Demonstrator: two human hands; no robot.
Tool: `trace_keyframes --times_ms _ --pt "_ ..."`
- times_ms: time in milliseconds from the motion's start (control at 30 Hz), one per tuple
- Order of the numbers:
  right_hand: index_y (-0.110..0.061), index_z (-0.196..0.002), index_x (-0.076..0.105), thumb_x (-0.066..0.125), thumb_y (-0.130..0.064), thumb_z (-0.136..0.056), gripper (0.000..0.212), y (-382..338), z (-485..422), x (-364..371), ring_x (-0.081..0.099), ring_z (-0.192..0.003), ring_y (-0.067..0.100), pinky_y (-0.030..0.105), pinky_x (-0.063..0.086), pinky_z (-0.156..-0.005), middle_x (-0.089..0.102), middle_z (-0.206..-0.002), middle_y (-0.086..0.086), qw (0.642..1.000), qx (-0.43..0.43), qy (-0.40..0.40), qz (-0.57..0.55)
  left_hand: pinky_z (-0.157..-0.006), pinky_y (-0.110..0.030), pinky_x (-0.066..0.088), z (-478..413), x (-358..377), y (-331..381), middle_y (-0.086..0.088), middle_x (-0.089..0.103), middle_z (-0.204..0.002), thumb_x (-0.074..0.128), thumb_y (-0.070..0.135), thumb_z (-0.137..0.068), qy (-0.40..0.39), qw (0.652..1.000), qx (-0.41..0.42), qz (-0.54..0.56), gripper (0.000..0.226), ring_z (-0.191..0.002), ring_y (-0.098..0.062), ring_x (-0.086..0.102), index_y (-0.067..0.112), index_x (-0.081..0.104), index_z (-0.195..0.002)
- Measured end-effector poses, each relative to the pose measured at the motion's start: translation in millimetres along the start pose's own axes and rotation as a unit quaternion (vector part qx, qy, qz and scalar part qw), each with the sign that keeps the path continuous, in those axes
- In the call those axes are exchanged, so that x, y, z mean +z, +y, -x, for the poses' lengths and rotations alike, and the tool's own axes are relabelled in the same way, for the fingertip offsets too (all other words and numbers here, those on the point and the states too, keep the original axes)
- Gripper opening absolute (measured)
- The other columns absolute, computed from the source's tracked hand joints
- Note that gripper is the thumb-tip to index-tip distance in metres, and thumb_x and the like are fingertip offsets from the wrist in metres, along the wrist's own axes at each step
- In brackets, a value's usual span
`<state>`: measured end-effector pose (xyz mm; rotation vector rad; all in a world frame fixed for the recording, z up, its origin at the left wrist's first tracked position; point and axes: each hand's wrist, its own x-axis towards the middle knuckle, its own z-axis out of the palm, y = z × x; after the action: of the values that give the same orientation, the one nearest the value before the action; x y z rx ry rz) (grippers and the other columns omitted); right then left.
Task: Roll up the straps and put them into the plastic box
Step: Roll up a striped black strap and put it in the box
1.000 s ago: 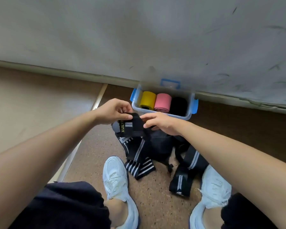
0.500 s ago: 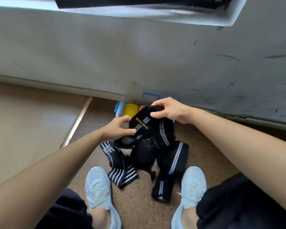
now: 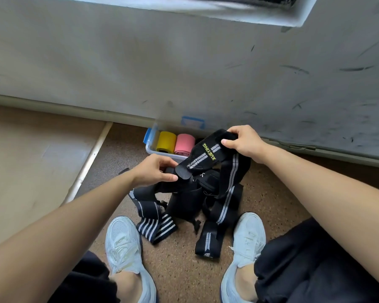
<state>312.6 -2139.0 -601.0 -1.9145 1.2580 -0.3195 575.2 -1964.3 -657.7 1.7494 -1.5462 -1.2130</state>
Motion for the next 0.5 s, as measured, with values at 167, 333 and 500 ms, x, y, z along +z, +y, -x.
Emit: trace_keyframes --times_ms 167,333,500 --pt "-0.012 -0.094 0.072 0.077 -0.016 -0.089 0.007 14.4 3.2 6.6 0.065 -0.08 0.018 0.027 0.051 -0.071 0.073 -0.091 0.007 0.999 0.039 -0.002 -0.015 -0.097 -0.044 0.059 -1.7 -5.2 -9.3 0.003 0.08 -0.098 0.08 0.013 -0.088 0.034 0.999 -0.013 -0.002 0.019 -0.097 -0.019 0.076 0.018 0.079 -0.107" --pt "-0.009 -0.095 0.073 0.077 -0.014 -0.09 0.008 14.0 7.8 8.0 0.065 -0.079 0.016 0.024 0.05 -0.069 0.074 -0.092 0.008 0.998 0.041 0.027 -0.04 -0.089 -0.047 0.061 -3.6 -19.1 -19.7 0.004 0.08 -0.094 0.081 0.024 -0.089 0.076 0.995 -0.039 -0.053 0.013 -0.094 -0.017 0.075 0.024 0.08 -0.102" --pt "-0.015 -0.089 0.07 0.076 -0.015 -0.091 0.007 15.4 9.9 6.4 0.062 -0.075 0.012 0.021 0.045 -0.063 0.069 -0.084 0.001 0.996 0.051 0.052 -0.042 -0.077 -0.03 0.056 -6.4 -19.9 -14.9 0.001 0.077 -0.094 0.079 0.033 -0.089 0.098 0.988 -0.059 -0.108 0.019 -0.093 -0.016 0.072 0.021 0.08 -0.104"
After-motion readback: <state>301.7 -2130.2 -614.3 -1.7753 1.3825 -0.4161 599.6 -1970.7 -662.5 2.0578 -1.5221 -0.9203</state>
